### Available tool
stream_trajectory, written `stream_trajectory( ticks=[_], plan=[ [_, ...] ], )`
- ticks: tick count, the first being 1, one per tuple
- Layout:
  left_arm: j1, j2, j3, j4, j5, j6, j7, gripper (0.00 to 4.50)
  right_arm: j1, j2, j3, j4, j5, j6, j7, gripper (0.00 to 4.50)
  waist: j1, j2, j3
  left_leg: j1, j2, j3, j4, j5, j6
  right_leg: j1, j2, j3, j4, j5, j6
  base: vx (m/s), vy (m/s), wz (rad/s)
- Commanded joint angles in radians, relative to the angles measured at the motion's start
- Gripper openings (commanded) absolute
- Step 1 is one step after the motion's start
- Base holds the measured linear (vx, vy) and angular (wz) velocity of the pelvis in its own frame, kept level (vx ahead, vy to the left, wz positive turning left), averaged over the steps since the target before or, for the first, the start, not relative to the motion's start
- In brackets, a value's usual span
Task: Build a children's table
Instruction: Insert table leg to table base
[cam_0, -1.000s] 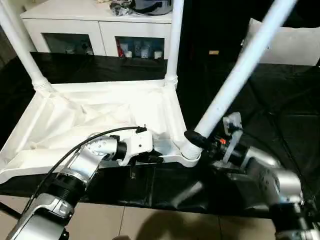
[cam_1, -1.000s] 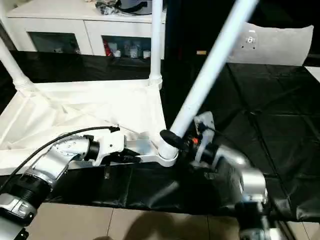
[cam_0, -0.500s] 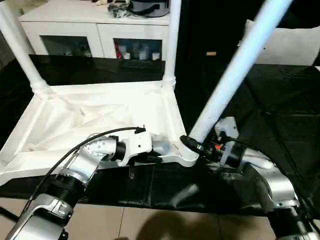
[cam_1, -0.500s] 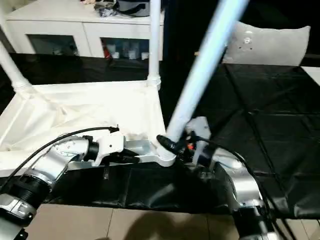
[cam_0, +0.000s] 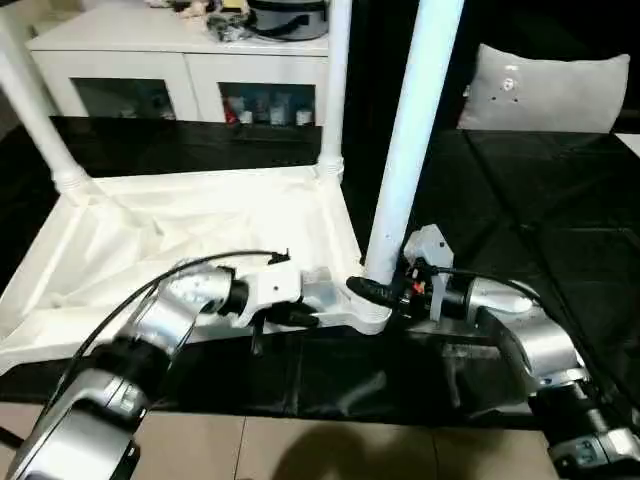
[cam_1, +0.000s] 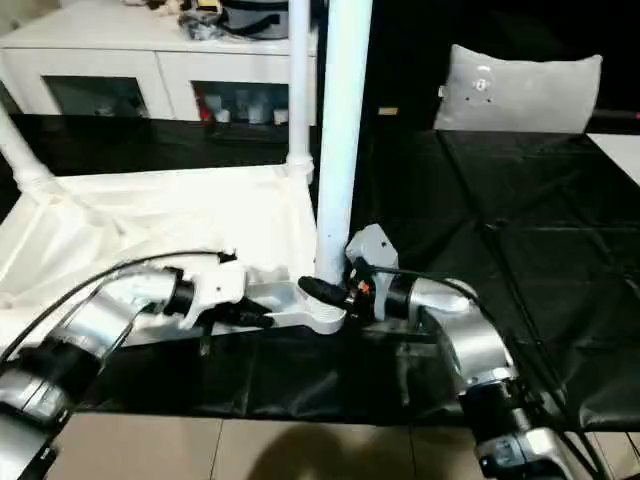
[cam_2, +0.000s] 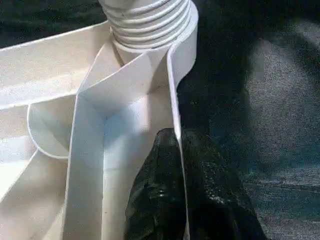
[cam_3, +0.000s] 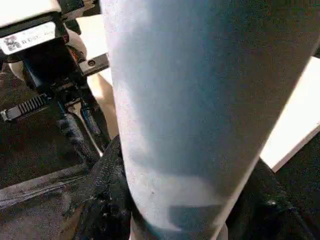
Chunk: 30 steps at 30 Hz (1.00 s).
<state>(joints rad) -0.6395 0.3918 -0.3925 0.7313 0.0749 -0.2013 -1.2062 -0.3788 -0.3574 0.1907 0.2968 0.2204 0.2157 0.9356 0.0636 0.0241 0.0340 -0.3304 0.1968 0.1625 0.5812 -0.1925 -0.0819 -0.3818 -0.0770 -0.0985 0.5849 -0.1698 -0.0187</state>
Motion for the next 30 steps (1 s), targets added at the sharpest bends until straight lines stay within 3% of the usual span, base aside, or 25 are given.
stream_trajectory(
  ticks=[1,3,5,8,13,17,18,19,20,21,22,23,26,28,30],
  plan=[
    [-0.066,-0.007,-0.002,0.019,0.024,-0.046,0.005,0.00,0.057,0.003,0.082,0.077,-0.058,0.081,0.018,1.91,0.000,0.007,-0.032,0.005,0.020,-0.015,-0.075,-0.410,0.018,0.024,-0.070,0.037,-0.116,-0.609,-0.065,0.000,0.000,0.00],
    [-0.090,-0.013,0.003,0.049,0.028,-0.056,0.012,0.00,0.063,0.003,0.082,0.070,-0.053,0.087,0.019,1.91,0.001,0.009,-0.033,0.005,0.021,-0.016,-0.076,-0.405,0.020,0.024,-0.070,0.037,-0.117,-0.600,-0.064,0.000,0.000,0.00],
    [-0.103,-0.014,0.006,0.065,0.030,-0.064,0.015,0.00,0.066,0.004,0.080,0.064,-0.049,0.092,0.017,1.91,0.002,0.008,-0.033,-0.001,0.026,-0.018,-0.082,-0.392,0.023,0.029,-0.070,0.039,-0.109,-0.543,-0.085,0.000,0.000,0.00],
    [-0.106,-0.013,0.010,0.072,0.026,-0.069,0.013,0.00,0.067,0.011,0.075,0.062,-0.048,0.099,0.001,1.91,0.001,0.007,-0.033,-0.002,0.028,-0.018,-0.083,-0.399,0.021,0.029,-0.074,0.041,-0.107,-0.543,-0.093,0.000,0.000,0.00],
    [-0.038,0.000,0.038,0.016,-0.009,-0.033,0.008,0.00,0.041,0.074,0.035,0.105,-0.072,0.095,-0.145,1.91,-0.004,0.004,-0.035,-0.006,0.029,-0.019,-0.087,-0.389,0.010,0.030,-0.077,0.044,-0.105,-0.543,-0.099,0.000,0.000,0.00],
    [0.075,0.030,0.068,-0.116,-0.030,0.055,0.049,0.00,0.039,0.118,0.022,0.109,-0.096,0.099,-0.243,1.91,-0.022,0.005,-0.030,-0.005,0.028,-0.022,-0.089,-0.427,0.000,0.024,-0.078,0.041,-0.109,-0.596,-0.087,0.000,0.000,0.00],
    [0.141,0.038,0.082,-0.221,-0.045,0.119,0.071,0.00,0.038,0.137,0.015,0.105,-0.098,0.109,-0.280,1.91,-0.023,0.000,-0.031,-0.004,0.032,-0.024,-0.090,-0.431,-0.004,0.025,-0.082,0.043,-0.105,-0.597,-0.088,0.000,0.000,0.00],
    [0.182,0.039,0.091,-0.291,-0.055,0.163,0.088,0.00,0.036,0.148,0.011,0.106,-0.101,0.113,-0.302,1.91,-0.032,0.004,-0.026,-0.014,0.033,-0.028,-0.094,-0.441,-0.006,0.027,-0.082,0.040,-0.104,-0.620,-0.080,0.000,0.000,0.00],
    [0.224,0.035,0.100,-0.367,-0.064,0.214,0.111,0.00,0.031,0.162,0.004,0.111,-0.104,0.117,-0.332,1.91,-0.039,0.001,-0.029,-0.009,0.038,-0.030,-0.095,-0.449,-0.016,0.025,-0.086,0.042,-0.101,-0.624,-0.081,0.000,0.000,0.00],
    [0.248,0.032,0.105,-0.410,-0.068,0.244,0.126,0.00,0.028,0.169,0.000,0.114,-0.105,0.118,-0.349,1.91,-0.047,0.000,-0.024,-0.012,0.033,-0.029,-0.095,-0.452,-0.011,0.021,-0.081,0.040,-0.107,-0.639,-0.077,0.000,0.000,0.00],
    [0.268,0.026,0.107,-0.450,-0.068,0.269,0.140,0.00,0.024,0.176,-0.006,0.119,-0.105,0.119,-0.363,1.91,-0.051,0.000,-0.026,-0.003,0.031,-0.027,-0.091,-0.459,-0.008,0.014,-0.079,0.041,-0.112,-0.653,-0.071,0.000,0.000,0.00],
    [0.293,0.017,0.108,-0.499,-0.067,0.299,0.158,0.00,0.018,0.184,-0.011,0.123,-0.103,0.119,-0.376,1.91,-0.052,0.000,-0.024,0.000,0.026,-0.023,-0.088,-0.460,0.001,0.008,-0.073,0.041,-0.119,-0.662,-0.065,0.000,0.000,0.00],
    [0.351,-0.016,0.102,-0.632,-0.053,0.390,0.218,0.00,0.007,0.205,-0.021,0.128,-0.107,0.120,-0.404,1.91,-0.050,-0.003,-0.028,-0.004,0.033,-0.019,-0.089,-0.434,0.003,0.008,-0.071,0.051,-0.109,-0.597,-0.094,0.000,0.000,0.00],
    [0.362,-0.055,0.076,-0.692,-0.017,0.446,0.266,0.00,0.001,0.219,-0.024,0.123,-0.102,0.121,-0.415,1.91,-0.040,-0.005,-0.031,-0.009,0.035,-0.017,-0.093,-0.394,0.008,0.014,-0.071,0.056,-0.102,-0.527,-0.108,0.000,0.000,0.00],
    [0.363,-0.067,0.064,-0.719,-0.004,0.478,0.282,0.00,-0.001,0.223,-0.024,0.121,-0.101,0.120,-0.422,1.91,-0.029,-0.007,-0.031,-0.006,0.032,-0.011,-0.091,-0.380,0.013,0.013,-0.067,0.058,-0.101,-0.512,-0.108,0.000,0.000,0.00]
  ],
)
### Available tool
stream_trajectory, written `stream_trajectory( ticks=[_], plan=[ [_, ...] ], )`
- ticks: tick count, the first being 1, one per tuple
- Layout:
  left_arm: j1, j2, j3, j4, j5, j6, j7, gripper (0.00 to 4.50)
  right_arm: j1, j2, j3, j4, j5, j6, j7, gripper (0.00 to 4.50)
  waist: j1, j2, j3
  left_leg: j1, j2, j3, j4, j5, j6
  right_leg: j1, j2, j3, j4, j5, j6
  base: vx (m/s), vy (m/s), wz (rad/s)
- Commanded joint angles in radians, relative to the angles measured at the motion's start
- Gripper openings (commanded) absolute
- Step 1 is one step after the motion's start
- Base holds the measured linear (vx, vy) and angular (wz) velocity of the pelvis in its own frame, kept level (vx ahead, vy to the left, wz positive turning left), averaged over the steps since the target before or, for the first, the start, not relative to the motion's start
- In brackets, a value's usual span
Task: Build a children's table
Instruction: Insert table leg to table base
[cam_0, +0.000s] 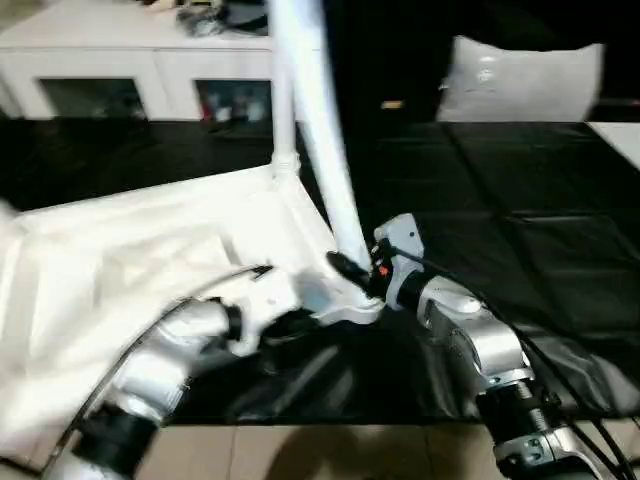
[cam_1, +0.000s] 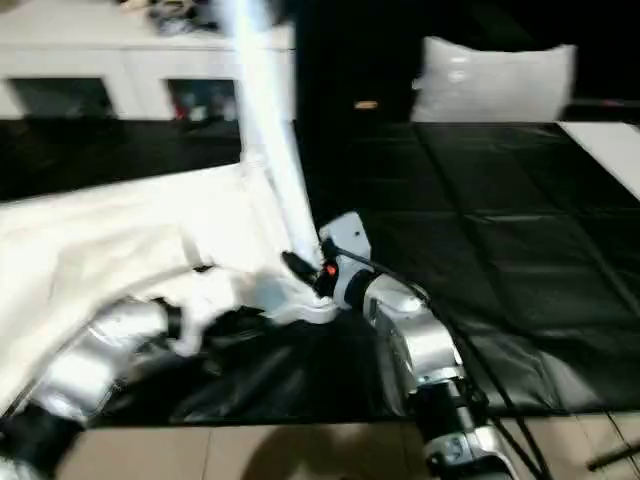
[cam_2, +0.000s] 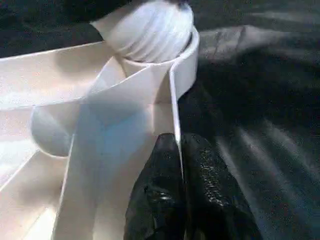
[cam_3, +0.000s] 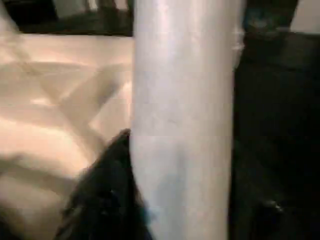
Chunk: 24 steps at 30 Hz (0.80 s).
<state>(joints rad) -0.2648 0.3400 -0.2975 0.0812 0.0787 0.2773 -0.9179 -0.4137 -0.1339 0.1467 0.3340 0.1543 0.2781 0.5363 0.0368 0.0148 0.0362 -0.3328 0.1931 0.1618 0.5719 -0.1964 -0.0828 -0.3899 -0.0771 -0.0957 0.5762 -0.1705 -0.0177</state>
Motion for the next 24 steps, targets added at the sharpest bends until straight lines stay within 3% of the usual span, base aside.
stream_trajectory(
  ticks=[1,8,9,10,14,16,17,20,24],
  plan=[
    [-0.018,-0.031,-0.040,-0.078,-0.003,0.028,0.011,0.00,0.033,0.005,0.017,0.080,-0.029,0.056,-0.032,1.91,0.004,0.003,-0.033,-0.003,0.033,-0.009,-0.081,-0.371,0.015,0.021,-0.068,0.054,-0.095,-0.522,-0.101,0.000,0.000,0.00],
    [-0.050,-0.024,-0.051,-0.058,0.066,0.073,0.075,0.00,0.033,0.017,0.008,0.073,-0.025,0.045,-0.041,1.91,0.014,0.003,-0.030,-0.004,0.030,-0.015,-0.084,-0.391,0.006,0.022,-0.069,0.050,-0.103,-0.573,-0.059,0.000,0.000,0.00],
    [-0.048,-0.019,-0.053,-0.057,0.072,0.071,0.080,0.00,0.034,0.019,0.004,0.070,-0.023,0.036,-0.039,1.91,0.016,0.016,-0.030,-0.002,0.030,-0.017,-0.085,-0.400,0.002,0.021,-0.070,0.050,-0.103,-0.577,-0.057,0.000,0.000,0.00],
    [-0.047,-0.012,-0.055,-0.057,0.076,0.069,0.085,0.00,0.035,0.022,-0.001,0.065,-0.017,0.019,-0.038,1.91,0.013,0.008,-0.030,-0.002,0.029,-0.016,-0.084,-0.409,0.002,0.020,-0.068,0.048,-0.107,-0.580,-0.051,0.000,0.000,0.00],
    [-0.045,0.015,-0.059,-0.038,0.075,0.004,0.069,0.00,0.044,0.031,-0.036,0.034,0.027,-0.055,-0.017,1.91,0.017,0.007,-0.030,-0.005,0.027,-0.017,-0.084,-0.408,0.009,0.020,-0.070,0.048,-0.109,-0.589,-0.047,0.000,0.000,0.00],
    [-0.055,0.035,-0.056,-0.002,0.077,-0.084,0.066,0.00,0.058,0.028,-0.066,-0.015,0.082,-0.093,0.040,1.91,0.021,0.000,-0.038,-0.013,0.030,-0.016,-0.084,-0.355,0.021,0.027,-0.070,0.052,-0.100,-0.520,-0.057,0.000,0.000,0.00],
    [-0.055,0.035,-0.056,0.000,0.077,-0.086,0.066,0.00,0.059,0.028,-0.068,-0.017,0.084,-0.094,0.041,1.91,0.026,0.004,-0.048,-0.015,0.035,-0.013,-0.080,-0.302,0.026,0.029,-0.069,0.057,-0.087,-0.420,-0.078,0.000,0.000,0.00],
    [-0.080,0.057,-0.047,0.060,0.087,-0.148,0.070,0.00,0.065,0.024,-0.123,-0.061,0.145,-0.115,0.078,1.91,0.030,0.003,-0.051,-0.024,0.034,-0.006,-0.074,-0.211,0.042,0.036,-0.062,0.056,-0.064,-0.234,-0.142,0.000,0.000,0.00],
    [-0.118,0.073,-0.023,0.137,0.066,-0.207,0.068,0.00,0.063,0.017,-0.187,-0.097,0.201,-0.144,0.084,1.91,0.033,0.005,-0.055,-0.027,0.034,-0.005,-0.067,-0.145,0.051,0.044,-0.066,0.056,-0.051,-0.155,-0.168,0.000,0.000,0.00]
  ],
)
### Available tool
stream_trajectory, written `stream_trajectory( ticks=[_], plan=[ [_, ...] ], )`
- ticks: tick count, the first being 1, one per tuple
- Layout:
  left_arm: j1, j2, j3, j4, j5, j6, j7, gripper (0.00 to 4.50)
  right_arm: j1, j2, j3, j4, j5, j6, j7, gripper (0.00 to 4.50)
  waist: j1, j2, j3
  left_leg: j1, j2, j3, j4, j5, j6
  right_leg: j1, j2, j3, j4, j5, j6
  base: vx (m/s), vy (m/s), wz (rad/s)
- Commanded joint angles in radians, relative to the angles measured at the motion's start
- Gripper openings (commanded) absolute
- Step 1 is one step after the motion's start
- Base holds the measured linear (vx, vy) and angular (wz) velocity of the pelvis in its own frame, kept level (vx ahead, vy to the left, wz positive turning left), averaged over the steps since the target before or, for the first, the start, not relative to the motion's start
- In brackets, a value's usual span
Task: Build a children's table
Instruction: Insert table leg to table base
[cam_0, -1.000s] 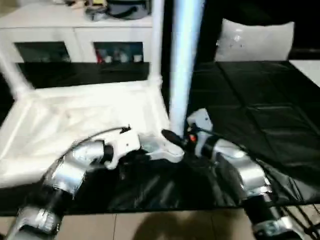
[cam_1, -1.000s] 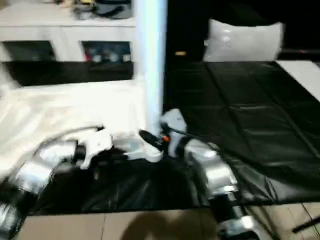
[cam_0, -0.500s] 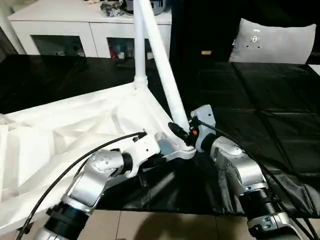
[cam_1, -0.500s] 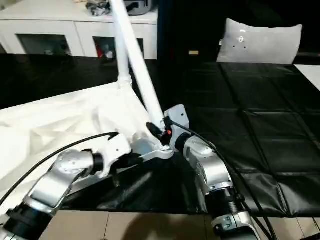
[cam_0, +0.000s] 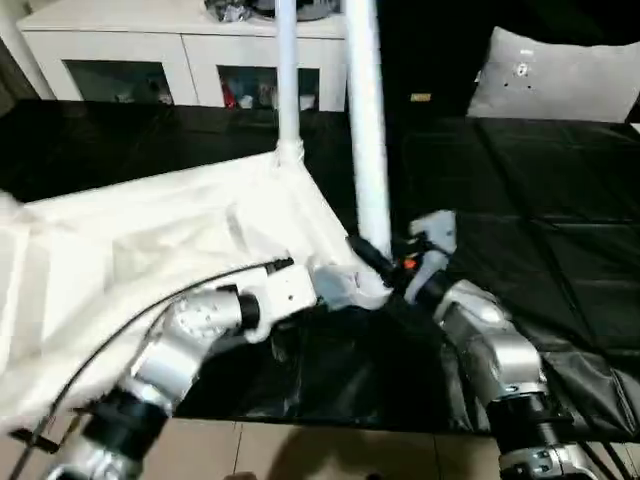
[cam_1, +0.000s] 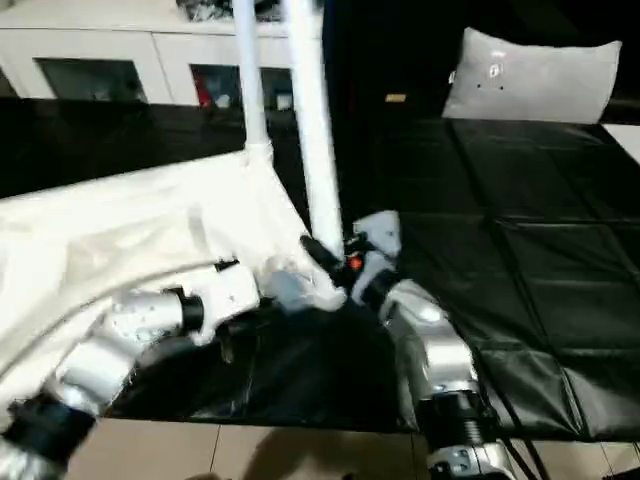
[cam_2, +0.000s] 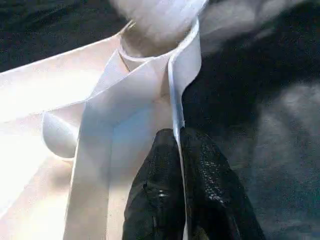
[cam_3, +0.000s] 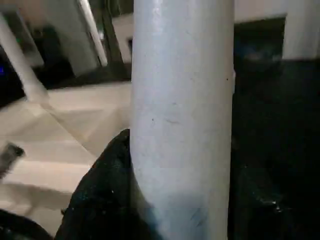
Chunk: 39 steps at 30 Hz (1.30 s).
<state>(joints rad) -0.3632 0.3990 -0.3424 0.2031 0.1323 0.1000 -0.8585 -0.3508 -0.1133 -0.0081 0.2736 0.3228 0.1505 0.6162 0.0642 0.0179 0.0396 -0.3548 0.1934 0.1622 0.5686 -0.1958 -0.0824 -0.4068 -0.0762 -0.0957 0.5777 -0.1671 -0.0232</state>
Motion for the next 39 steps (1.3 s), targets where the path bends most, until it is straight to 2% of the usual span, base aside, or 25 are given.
stream_trajectory(
  ticks=[1,3,4,7,9,10,14,15,16,18,20,24,25,26,28,33,35,36,39],
  plan=[
    [-0.029,0.015,0.030,0.030,0.011,-0.039,0.021,0.00,0.000,-0.005,-0.041,-0.047,0.044,-0.017,0.007,1.91,0.004,0.004,-0.060,-0.004,0.035,-0.004,-0.063,-0.131,0.053,0.060,-0.067,0.056,-0.050,-0.132,-0.173,0.000,0.000,0.00],
    [-0.049,0.009,0.049,0.062,0.011,-0.059,0.057,0.00,0.001,-0.008,-0.051,-0.061,0.057,-0.021,0.011,1.91,0.004,0.003,-0.061,-0.003,0.033,-0.003,-0.061,-0.124,0.059,0.062,-0.065,0.055,-0.048,-0.110,-0.182,0.000,0.000,0.00],
    [-0.055,0.005,0.057,0.073,0.008,-0.068,0.068,0.45,0.002,-0.009,-0.053,-0.064,0.060,-0.022,0.013,1.91,0.003,0.002,-0.060,-0.005,0.031,-0.002,-0.060,-0.118,0.060,0.064,-0.065,0.055,-0.046,-0.101,-0.185,0.000,0.000,0.00],
    [-0.081,0.003,0.087,0.065,-0.070,-0.068,-0.001,0.64,0.006,-0.009,-0.053,-0.091,0.065,-0.012,0.014,1.91,0.002,-0.001,-0.060,-0.006,0.032,-0.001,-0.060,-0.126,0.056,0.066,-0.072,0.055,-0.049,-0.157,-0.186,0.000,0.000,0.00],
    [-0.091,-0.009,0.110,0.052,-0.107,-0.055,-0.006,0.79,0.007,-0.006,-0.050,-0.099,0.065,-0.009,0.013,1.91,0.004,-0.002,-0.059,-0.002,0.034,0.001,-0.060,-0.128,0.056,0.061,-0.069,0.056,-0.050,-0.161,-0.191,0.000,0.000,0.00],
    [-0.109,-0.027,0.135,0.051,-0.130,-0.054,0.013,1.01,0.006,-0.004,-0.045,-0.103,0.064,-0.007,0.013,1.91,0.007,-0.001,-0.059,-0.001,0.034,0.002,-0.059,-0.125,0.056,0.061,-0.069,0.056,-0.048,-0.156,-0.196,0.000,0.000,0.00],
    [-0.164,-0.067,0.183,0.062,-0.149,-0.020,0.101,1.16,0.004,0.004,-0.030,-0.110,0.063,-0.005,0.012,1.91,0.011,-0.006,-0.058,-0.001,0.034,0.003,-0.057,-0.129,0.054,0.062,-0.069,0.055,-0.048,-0.170,-0.194,0.000,0.000,0.00],
    [-0.190,-0.082,0.197,0.070,-0.145,0.001,0.140,1.42,0.004,0.009,-0.021,-0.114,0.061,-0.003,0.013,1.91,0.013,-0.009,-0.058,-0.002,0.033,0.003,-0.057,-0.123,0.057,0.063,-0.069,0.055,-0.048,-0.175,-0.188,0.000,0.000,0.00],
    [-0.237,-0.113,0.217,0.089,-0.140,0.026,0.201,1.42,0.007,0.016,0.002,-0.123,0.055,0.001,0.019,1.91,0.016,-0.012,-0.058,-0.002,0.033,0.005,-0.055,-0.114,0.059,0.063,-0.069,0.055,-0.049,-0.177,-0.181,0.000,0.000,0.00],
    [-0.277,-0.143,0.229,0.108,-0.138,0.051,0.249,1.42,0.011,0.018,0.028,-0.128,0.042,0.001,0.029,1.91,0.024,-0.011,-0.060,-0.002,0.033,0.004,-0.052,-0.094,0.062,0.063,-0.069,0.055,-0.047,-0.163,-0.179,0.000,0.000,0.00],
    [-0.315,-0.178,0.235,0.115,-0.146,0.083,0.278,1.42,0.015,0.018,0.049,-0.125,0.025,-0.004,0.037,1.91,0.030,-0.015,-0.062,-0.004,0.032,0.004,-0.050,-0.064,0.070,0.066,-0.069,0.055,-0.040,-0.122,-0.181,0.000,0.000,0.00],
    [-0.368,-0.228,0.237,0.123,-0.175,0.102,0.286,1.53,0.019,0.013,0.071,-0.117,0.002,-0.013,0.039,1.91,0.036,-0.017,-0.063,-0.006,0.031,0.004,-0.047,-0.051,0.083,0.067,-0.071,0.055,-0.039,-0.092,-0.197,0.000,0.000,0.00],
    [-0.383,-0.255,0.228,0.093,-0.208,0.117,0.258,1.53,0.019,0.007,0.078,-0.110,-0.012,-0.017,0.033,1.91,0.037,-0.010,-0.063,-0.006,0.031,0.003,-0.046,-0.052,0.083,0.067,-0.071,0.055,-0.038,-0.094,-0.198,0.000,0.000,0.00],
    [-0.383,-0.255,0.228,0.093,-0.208,0.117,0.258,1.53,0.019,0.007,0.078,-0.110,-0.012,-0.017,0.033,1.91,0.038,-0.015,-0.063,-0.007,0.029,0.004,-0.046,-0.056,0.084,0.068,-0.070,0.054,-0.041,-0.099,-0.195,0.000,0.000,0.00],
    [-0.370,-0.275,0.182,-0.026,-0.271,0.163,0.166,1.53,0.015,-0.005,0.073,-0.089,-0.036,-0.025,0.004,1.91,0.041,-0.008,-0.063,-0.006,0.032,0.003,-0.047,-0.059,0.078,0.069,-0.073,0.055,-0.039,-0.107,-0.197,0.000,0.000,0.00],
    [-0.329,-0.271,0.120,-0.173,-0.335,0.237,0.080,1.88,0.010,-0.012,0.055,-0.074,-0.046,-0.032,-0.019,1.91,0.043,-0.007,-0.062,-0.006,0.035,0.003,-0.047,-0.073,0.073,0.069,-0.071,0.055,-0.039,-0.102,-0.216,0.000,0.000,0.00],
    [-0.317,-0.262,0.100,-0.200,-0.337,0.250,0.065,2.13,0.008,-0.015,0.051,-0.071,-0.050,-0.033,-0.024,1.91,0.039,-0.009,-0.058,-0.007,0.030,0.004,-0.047,-0.094,0.070,0.070,-0.066,0.054,-0.045,-0.139,-0.197,0.000,0.000,0.00],
    [-0.310,-0.256,0.091,-0.205,-0.332,0.252,0.060,2.23,0.006,-0.018,0.049,-0.067,-0.054,-0.035,-0.029,1.90,0.038,-0.007,-0.058,-0.006,0.029,0.004,-0.048,-0.099,0.067,0.069,-0.066,0.053,-0.048,-0.155,-0.191,0.000,0.000,0.00],
    [-0.302,-0.250,0.093,-0.207,-0.318,0.260,0.065,2.33,0.002,-0.025,0.046,-0.057,-0.059,-0.041,-0.033,1.90,0.035,-0.006,-0.058,-0.005,0.030,0.002,-0.048,-0.120,0.053,0.068,-0.066,0.052,-0.054,-0.216,-0.164,0.000,0.000,0.00]
  ],
)
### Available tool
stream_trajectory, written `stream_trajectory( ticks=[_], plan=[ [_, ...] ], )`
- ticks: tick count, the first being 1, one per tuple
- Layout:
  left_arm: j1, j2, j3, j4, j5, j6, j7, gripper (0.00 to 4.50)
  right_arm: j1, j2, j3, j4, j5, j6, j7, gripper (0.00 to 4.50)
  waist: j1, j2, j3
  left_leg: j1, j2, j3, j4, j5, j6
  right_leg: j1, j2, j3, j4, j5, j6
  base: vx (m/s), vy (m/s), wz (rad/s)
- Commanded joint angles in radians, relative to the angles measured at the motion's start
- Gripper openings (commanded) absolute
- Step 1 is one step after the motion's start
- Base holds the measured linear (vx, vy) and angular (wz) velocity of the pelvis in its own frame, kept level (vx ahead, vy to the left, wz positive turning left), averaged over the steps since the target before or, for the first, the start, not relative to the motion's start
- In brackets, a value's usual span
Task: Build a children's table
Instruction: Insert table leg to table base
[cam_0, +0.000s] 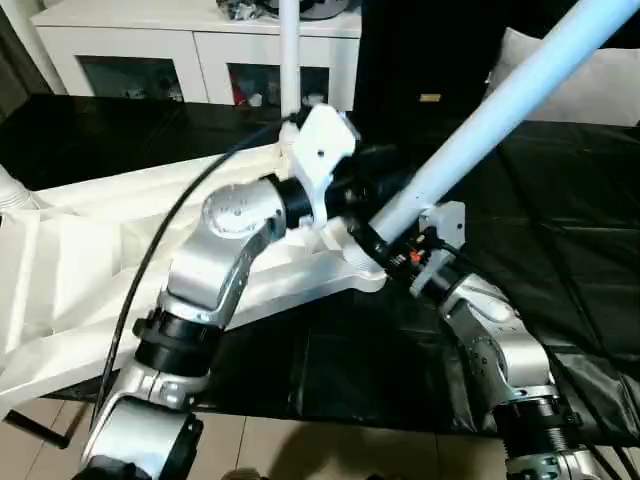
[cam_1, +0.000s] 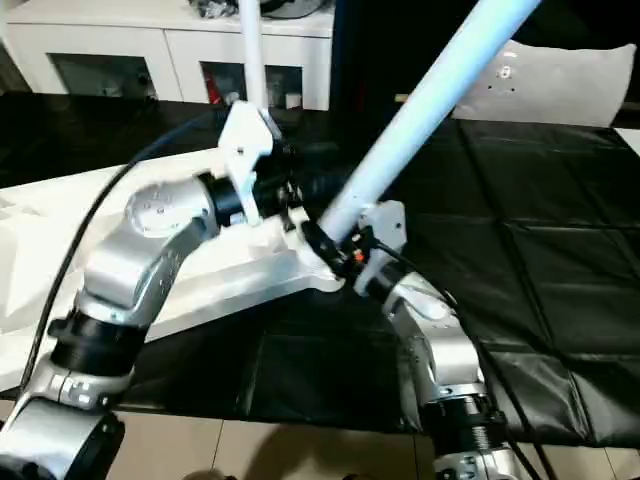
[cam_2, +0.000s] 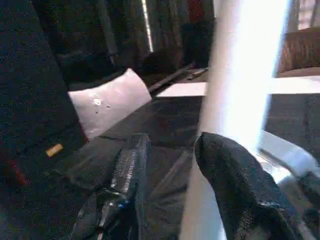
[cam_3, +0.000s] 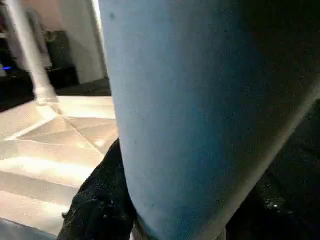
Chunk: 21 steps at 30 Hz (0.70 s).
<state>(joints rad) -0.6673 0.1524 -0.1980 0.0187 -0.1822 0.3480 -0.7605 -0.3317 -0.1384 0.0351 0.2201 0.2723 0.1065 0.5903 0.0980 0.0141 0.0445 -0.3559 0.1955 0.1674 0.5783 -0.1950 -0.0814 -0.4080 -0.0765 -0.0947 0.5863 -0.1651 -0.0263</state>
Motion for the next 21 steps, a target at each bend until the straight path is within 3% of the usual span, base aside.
stream_trajectory(
  ticks=[1,8,13,17,19,21],
  plan=[
    [0.002,-0.003,-0.051,-0.021,-0.001,0.012,-0.032,2.56,-0.017,0.000,0.003,-0.003,-0.008,0.003,-0.007,1.90,0.000,-0.001,-0.061,-0.003,0.028,-0.003,-0.059,-0.130,0.048,0.067,-0.064,0.051,-0.065,-0.236,-0.153,0.000,0.000,0.00],
    [0.037,0.102,-0.032,0.066,0.103,-0.018,0.023,3.11,-0.020,-0.035,-0.035,0.026,-0.023,-0.006,-0.035,1.90,-0.010,0.006,-0.063,-0.004,0.023,-0.005,-0.056,-0.133,0.041,0.068,-0.059,0.049,-0.063,-0.221,-0.137,0.000,0.000,0.00],
    [0.086,0.137,-0.022,0.108,0.068,0.029,-0.019,3.52,-0.013,-0.070,-0.061,0.037,-0.028,0.014,-0.046,1.90,-0.007,0.010,-0.067,-0.003,0.024,-0.004,-0.054,-0.117,0.041,0.065,-0.060,0.049,-0.059,-0.203,-0.152,0.000,0.000,0.00],
    [0.117,0.157,-0.043,0.148,0.041,0.085,-0.071,3.67,-0.008,-0.097,-0.071,0.038,-0.022,0.031,-0.042,1.90,-0.007,0.012,-0.064,-0.001,0.024,-0.003,-0.055,-0.145,0.043,0.064,-0.060,0.049,-0.060,-0.214,-0.166,0.000,0.000,0.00],
    [0.127,0.160,-0.068,0.224,0.071,0.039,-0.082,3.68,-0.005,-0.111,-0.074,0.045,-0.026,0.030,-0.042,1.90,-0.005,0.016,-0.062,-0.001,0.021,-0.003,-0.055,-0.156,0.043,0.062,-0.060,0.049,-0.065,-0.243,-0.157,0.000,0.000,0.00],
    [0.126,0.160,-0.076,0.262,0.095,0.005,-0.073,3.68,-0.004,-0.112,-0.075,0.045,-0.028,0.030,-0.043,1.90,-0.006,0.012,-0.062,-0.003,0.020,-0.005,-0.056,-0.169,0.042,0.065,-0.060,0.048,-0.069,-0.272,-0.138,0.000,0.000,0.00]
  ],
)
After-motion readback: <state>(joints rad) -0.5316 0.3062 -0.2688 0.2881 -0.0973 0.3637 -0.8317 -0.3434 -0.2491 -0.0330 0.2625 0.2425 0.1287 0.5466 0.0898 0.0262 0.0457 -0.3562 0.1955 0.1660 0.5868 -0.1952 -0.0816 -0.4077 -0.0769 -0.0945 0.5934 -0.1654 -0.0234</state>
